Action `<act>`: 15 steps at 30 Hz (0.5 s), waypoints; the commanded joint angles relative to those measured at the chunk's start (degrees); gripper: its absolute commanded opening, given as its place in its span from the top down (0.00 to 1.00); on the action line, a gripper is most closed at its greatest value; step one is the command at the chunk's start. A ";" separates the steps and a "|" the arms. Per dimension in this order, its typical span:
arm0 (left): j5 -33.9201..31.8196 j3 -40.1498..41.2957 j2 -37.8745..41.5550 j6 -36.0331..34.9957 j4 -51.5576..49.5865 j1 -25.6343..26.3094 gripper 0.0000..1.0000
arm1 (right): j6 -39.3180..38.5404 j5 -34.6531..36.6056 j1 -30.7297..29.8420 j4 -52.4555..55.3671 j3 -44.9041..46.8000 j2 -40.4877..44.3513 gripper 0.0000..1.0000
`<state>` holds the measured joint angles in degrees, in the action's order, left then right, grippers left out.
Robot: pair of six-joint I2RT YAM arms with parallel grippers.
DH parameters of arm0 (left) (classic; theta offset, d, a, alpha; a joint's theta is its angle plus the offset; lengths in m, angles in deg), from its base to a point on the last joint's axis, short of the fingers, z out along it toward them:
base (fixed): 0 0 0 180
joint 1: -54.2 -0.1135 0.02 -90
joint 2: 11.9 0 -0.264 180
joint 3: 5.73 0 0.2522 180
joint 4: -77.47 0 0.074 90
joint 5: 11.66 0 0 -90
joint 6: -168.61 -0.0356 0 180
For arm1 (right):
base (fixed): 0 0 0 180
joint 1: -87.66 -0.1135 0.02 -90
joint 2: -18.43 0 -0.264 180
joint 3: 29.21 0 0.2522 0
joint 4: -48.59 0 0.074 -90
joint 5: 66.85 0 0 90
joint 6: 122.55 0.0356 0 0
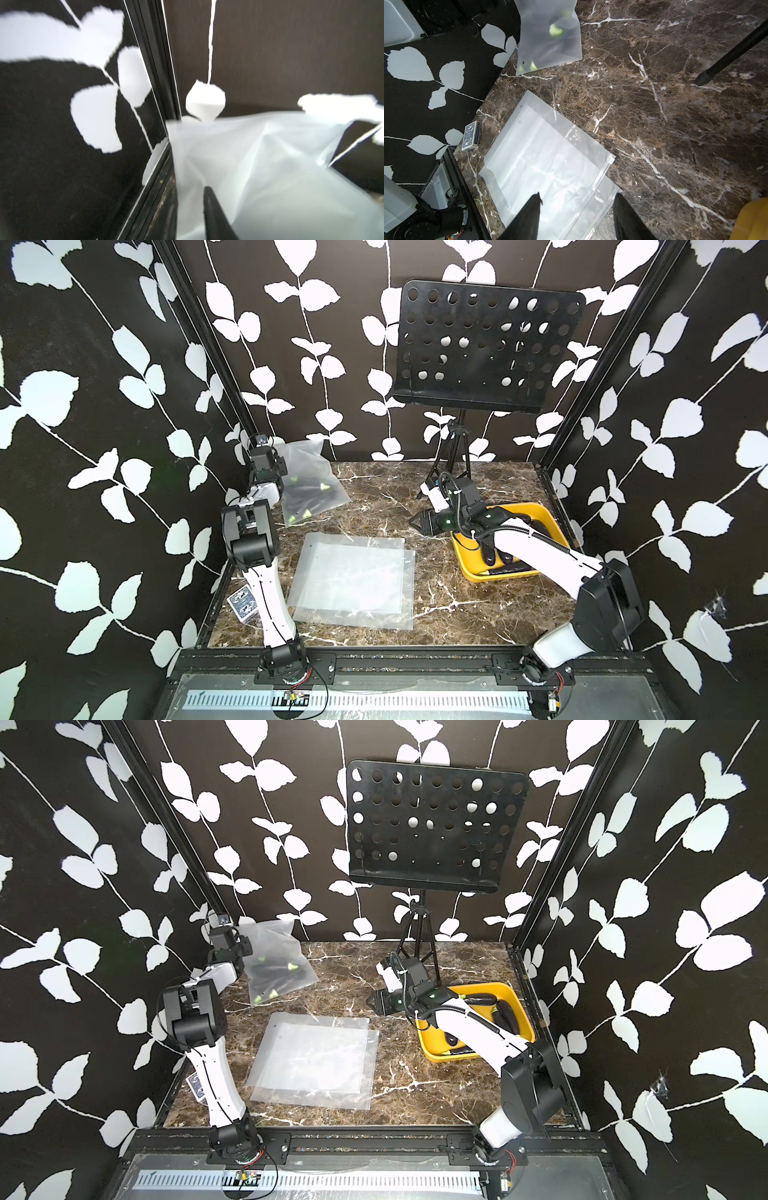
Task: Place the eggplant in a zip-top bag and seal the zipper
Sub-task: Move the zipper food storage bag to the corner of the board.
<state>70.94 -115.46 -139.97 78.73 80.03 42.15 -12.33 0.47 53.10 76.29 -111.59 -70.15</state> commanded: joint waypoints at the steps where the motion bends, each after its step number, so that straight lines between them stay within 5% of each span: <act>1: -1.37 0.10 1.88 -0.80 -2.42 -0.29 0.47 | 0.24 1.76 -0.51 -0.76 -0.39 0.60 0.45; 5: 0.08 -3.98 4.57 -3.08 -10.54 -0.23 0.34 | 0.51 4.12 -0.55 0.97 0.68 1.34 0.45; 6: -0.26 -3.50 6.27 -3.20 -10.90 -0.25 0.24 | 0.35 4.48 -0.49 1.43 0.85 1.51 0.45; 7: -1.07 -2.93 7.87 -3.45 -11.31 -0.10 0.02 | 0.07 4.86 -0.50 1.67 0.94 1.79 0.45; 11: -0.75 0.17 15.33 -5.61 -10.48 0.95 0.01 | -1.38 5.82 -0.41 2.90 0.79 2.44 0.45; 15: 7.51 2.93 23.07 -12.68 -11.45 6.35 0.01 | -3.44 10.54 -0.41 4.84 0.22 2.49 0.45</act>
<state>71.67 -114.30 -125.39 71.95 68.58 43.94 -13.64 6.70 53.05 79.46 -111.49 -69.40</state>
